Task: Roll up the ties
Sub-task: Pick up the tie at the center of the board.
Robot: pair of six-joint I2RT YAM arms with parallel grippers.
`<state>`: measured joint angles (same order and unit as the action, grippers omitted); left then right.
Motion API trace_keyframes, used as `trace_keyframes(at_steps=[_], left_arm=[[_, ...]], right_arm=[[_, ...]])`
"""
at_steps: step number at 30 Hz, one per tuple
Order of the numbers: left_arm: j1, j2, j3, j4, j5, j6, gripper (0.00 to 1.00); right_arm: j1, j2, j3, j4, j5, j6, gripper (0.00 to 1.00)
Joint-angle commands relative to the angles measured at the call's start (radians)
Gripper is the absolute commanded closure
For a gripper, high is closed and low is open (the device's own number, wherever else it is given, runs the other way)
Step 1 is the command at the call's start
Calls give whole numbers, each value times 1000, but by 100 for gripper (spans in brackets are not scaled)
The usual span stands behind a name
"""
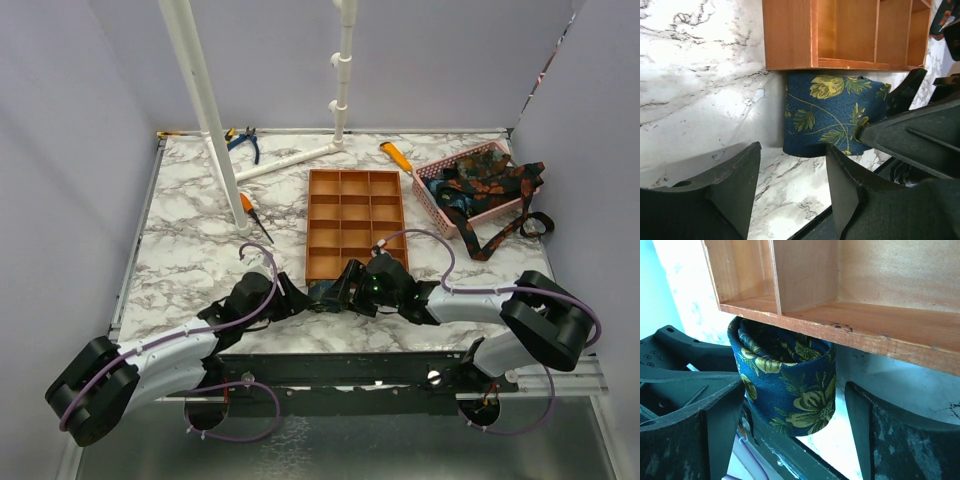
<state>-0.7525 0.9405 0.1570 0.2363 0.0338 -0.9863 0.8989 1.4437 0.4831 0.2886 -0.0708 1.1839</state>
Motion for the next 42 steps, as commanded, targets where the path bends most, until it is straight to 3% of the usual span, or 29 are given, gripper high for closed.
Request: trace_keyframes(at_steps=[1, 6, 11, 20, 27, 35, 42], left_arm=[[6, 37, 37, 1, -26, 13, 44], [6, 46, 42, 3, -26, 20, 45], [6, 48, 35, 13, -25, 20, 45], [6, 67, 12, 40, -9, 8, 46], [6, 81, -4, 69, 6, -2, 46], [7, 81, -11, 77, 16, -6, 47], [5, 78, -22, 82, 25, -12, 47]], right_arm=[[11, 0, 2, -94, 128, -11, 13], [10, -16, 25, -146, 192, -83, 9], [11, 21, 41, -91, 148, -115, 8], [14, 95, 15, 77, 17, -73, 21], [18, 130, 18, 129, -22, -74, 24], [18, 140, 15, 149, -19, -71, 37], [19, 144, 10, 180, -29, -79, 55]])
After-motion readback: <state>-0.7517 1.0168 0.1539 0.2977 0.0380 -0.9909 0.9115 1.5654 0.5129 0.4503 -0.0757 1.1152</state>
